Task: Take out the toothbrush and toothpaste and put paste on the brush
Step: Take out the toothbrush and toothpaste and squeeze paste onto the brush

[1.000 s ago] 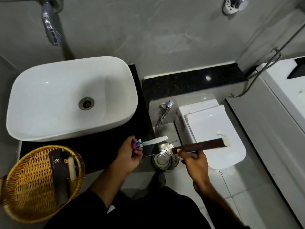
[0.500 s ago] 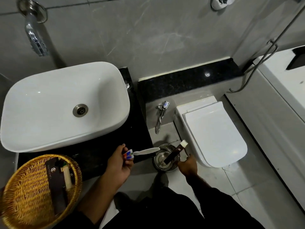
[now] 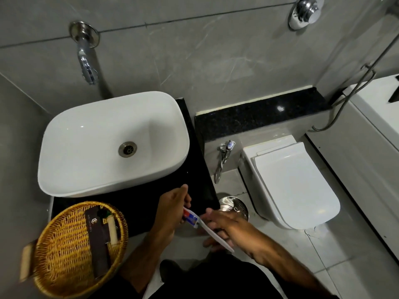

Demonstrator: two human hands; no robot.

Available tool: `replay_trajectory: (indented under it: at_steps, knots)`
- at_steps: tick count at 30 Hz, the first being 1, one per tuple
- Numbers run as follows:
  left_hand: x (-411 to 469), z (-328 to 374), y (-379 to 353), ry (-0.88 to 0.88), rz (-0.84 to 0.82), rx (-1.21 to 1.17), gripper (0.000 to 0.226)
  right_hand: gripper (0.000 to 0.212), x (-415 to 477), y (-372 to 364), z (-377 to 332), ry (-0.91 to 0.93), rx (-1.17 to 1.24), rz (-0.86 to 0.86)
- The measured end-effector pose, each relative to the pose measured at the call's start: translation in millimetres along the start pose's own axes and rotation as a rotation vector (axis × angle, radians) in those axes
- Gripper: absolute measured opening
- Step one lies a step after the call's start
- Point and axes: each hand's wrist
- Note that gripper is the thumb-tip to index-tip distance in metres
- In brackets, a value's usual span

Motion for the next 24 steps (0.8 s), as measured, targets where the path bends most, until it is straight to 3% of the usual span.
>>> replay_trajectory:
  at_steps: [3, 6, 10, 13, 16, 21, 24]
  knots:
    - [-3.6, 8.8, 4.6, -0.215, 0.011, 0.071, 0.041, 0.032, -4.2, -32.5, -7.4, 0.095, -0.152, -0.026]
    - [-7.5, 17.7, 12.2, -0.31, 0.047, 0.057, 0.029, 0.029, 2.0, -55.9, -7.1, 0.223, -0.299, 0.088]
    - [-12.7, 25.0, 27.0, -0.185, 0.053, -0.168, 0.03, 0.035, 7.0, -80.1, -10.2, 0.314, -0.215, 0.171]
    - [-20.2, 19.5, 41.5, -0.051, -0.148, -0.323, 0.025, 0.042, 12.9, -93.2, -11.7, 0.381, -0.188, 0.241]
    - [-23.8, 6.5, 61.0, -0.085, -0.241, -0.382, 0.023, 0.045, 16.7, -106.6, -10.7, 0.383, -0.152, 0.261]
    - [-20.8, -6.4, 100.0, -0.096, -0.147, -0.52, 0.03, 0.076, 14.1, -132.2, -12.0, 0.25, -0.196, 0.332]
    - [-15.9, -14.9, 125.8, -0.087, -0.078, -0.55, 0.024, 0.073, 17.2, -146.6, -8.1, 0.247, -0.132, 0.307]
Point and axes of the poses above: each hand's wrist, its own x-axis towards the middle knuckle, its own y-axis out of the back of the hand, z = x × y, and after that the axes turned 5 degrees about z, right-handed
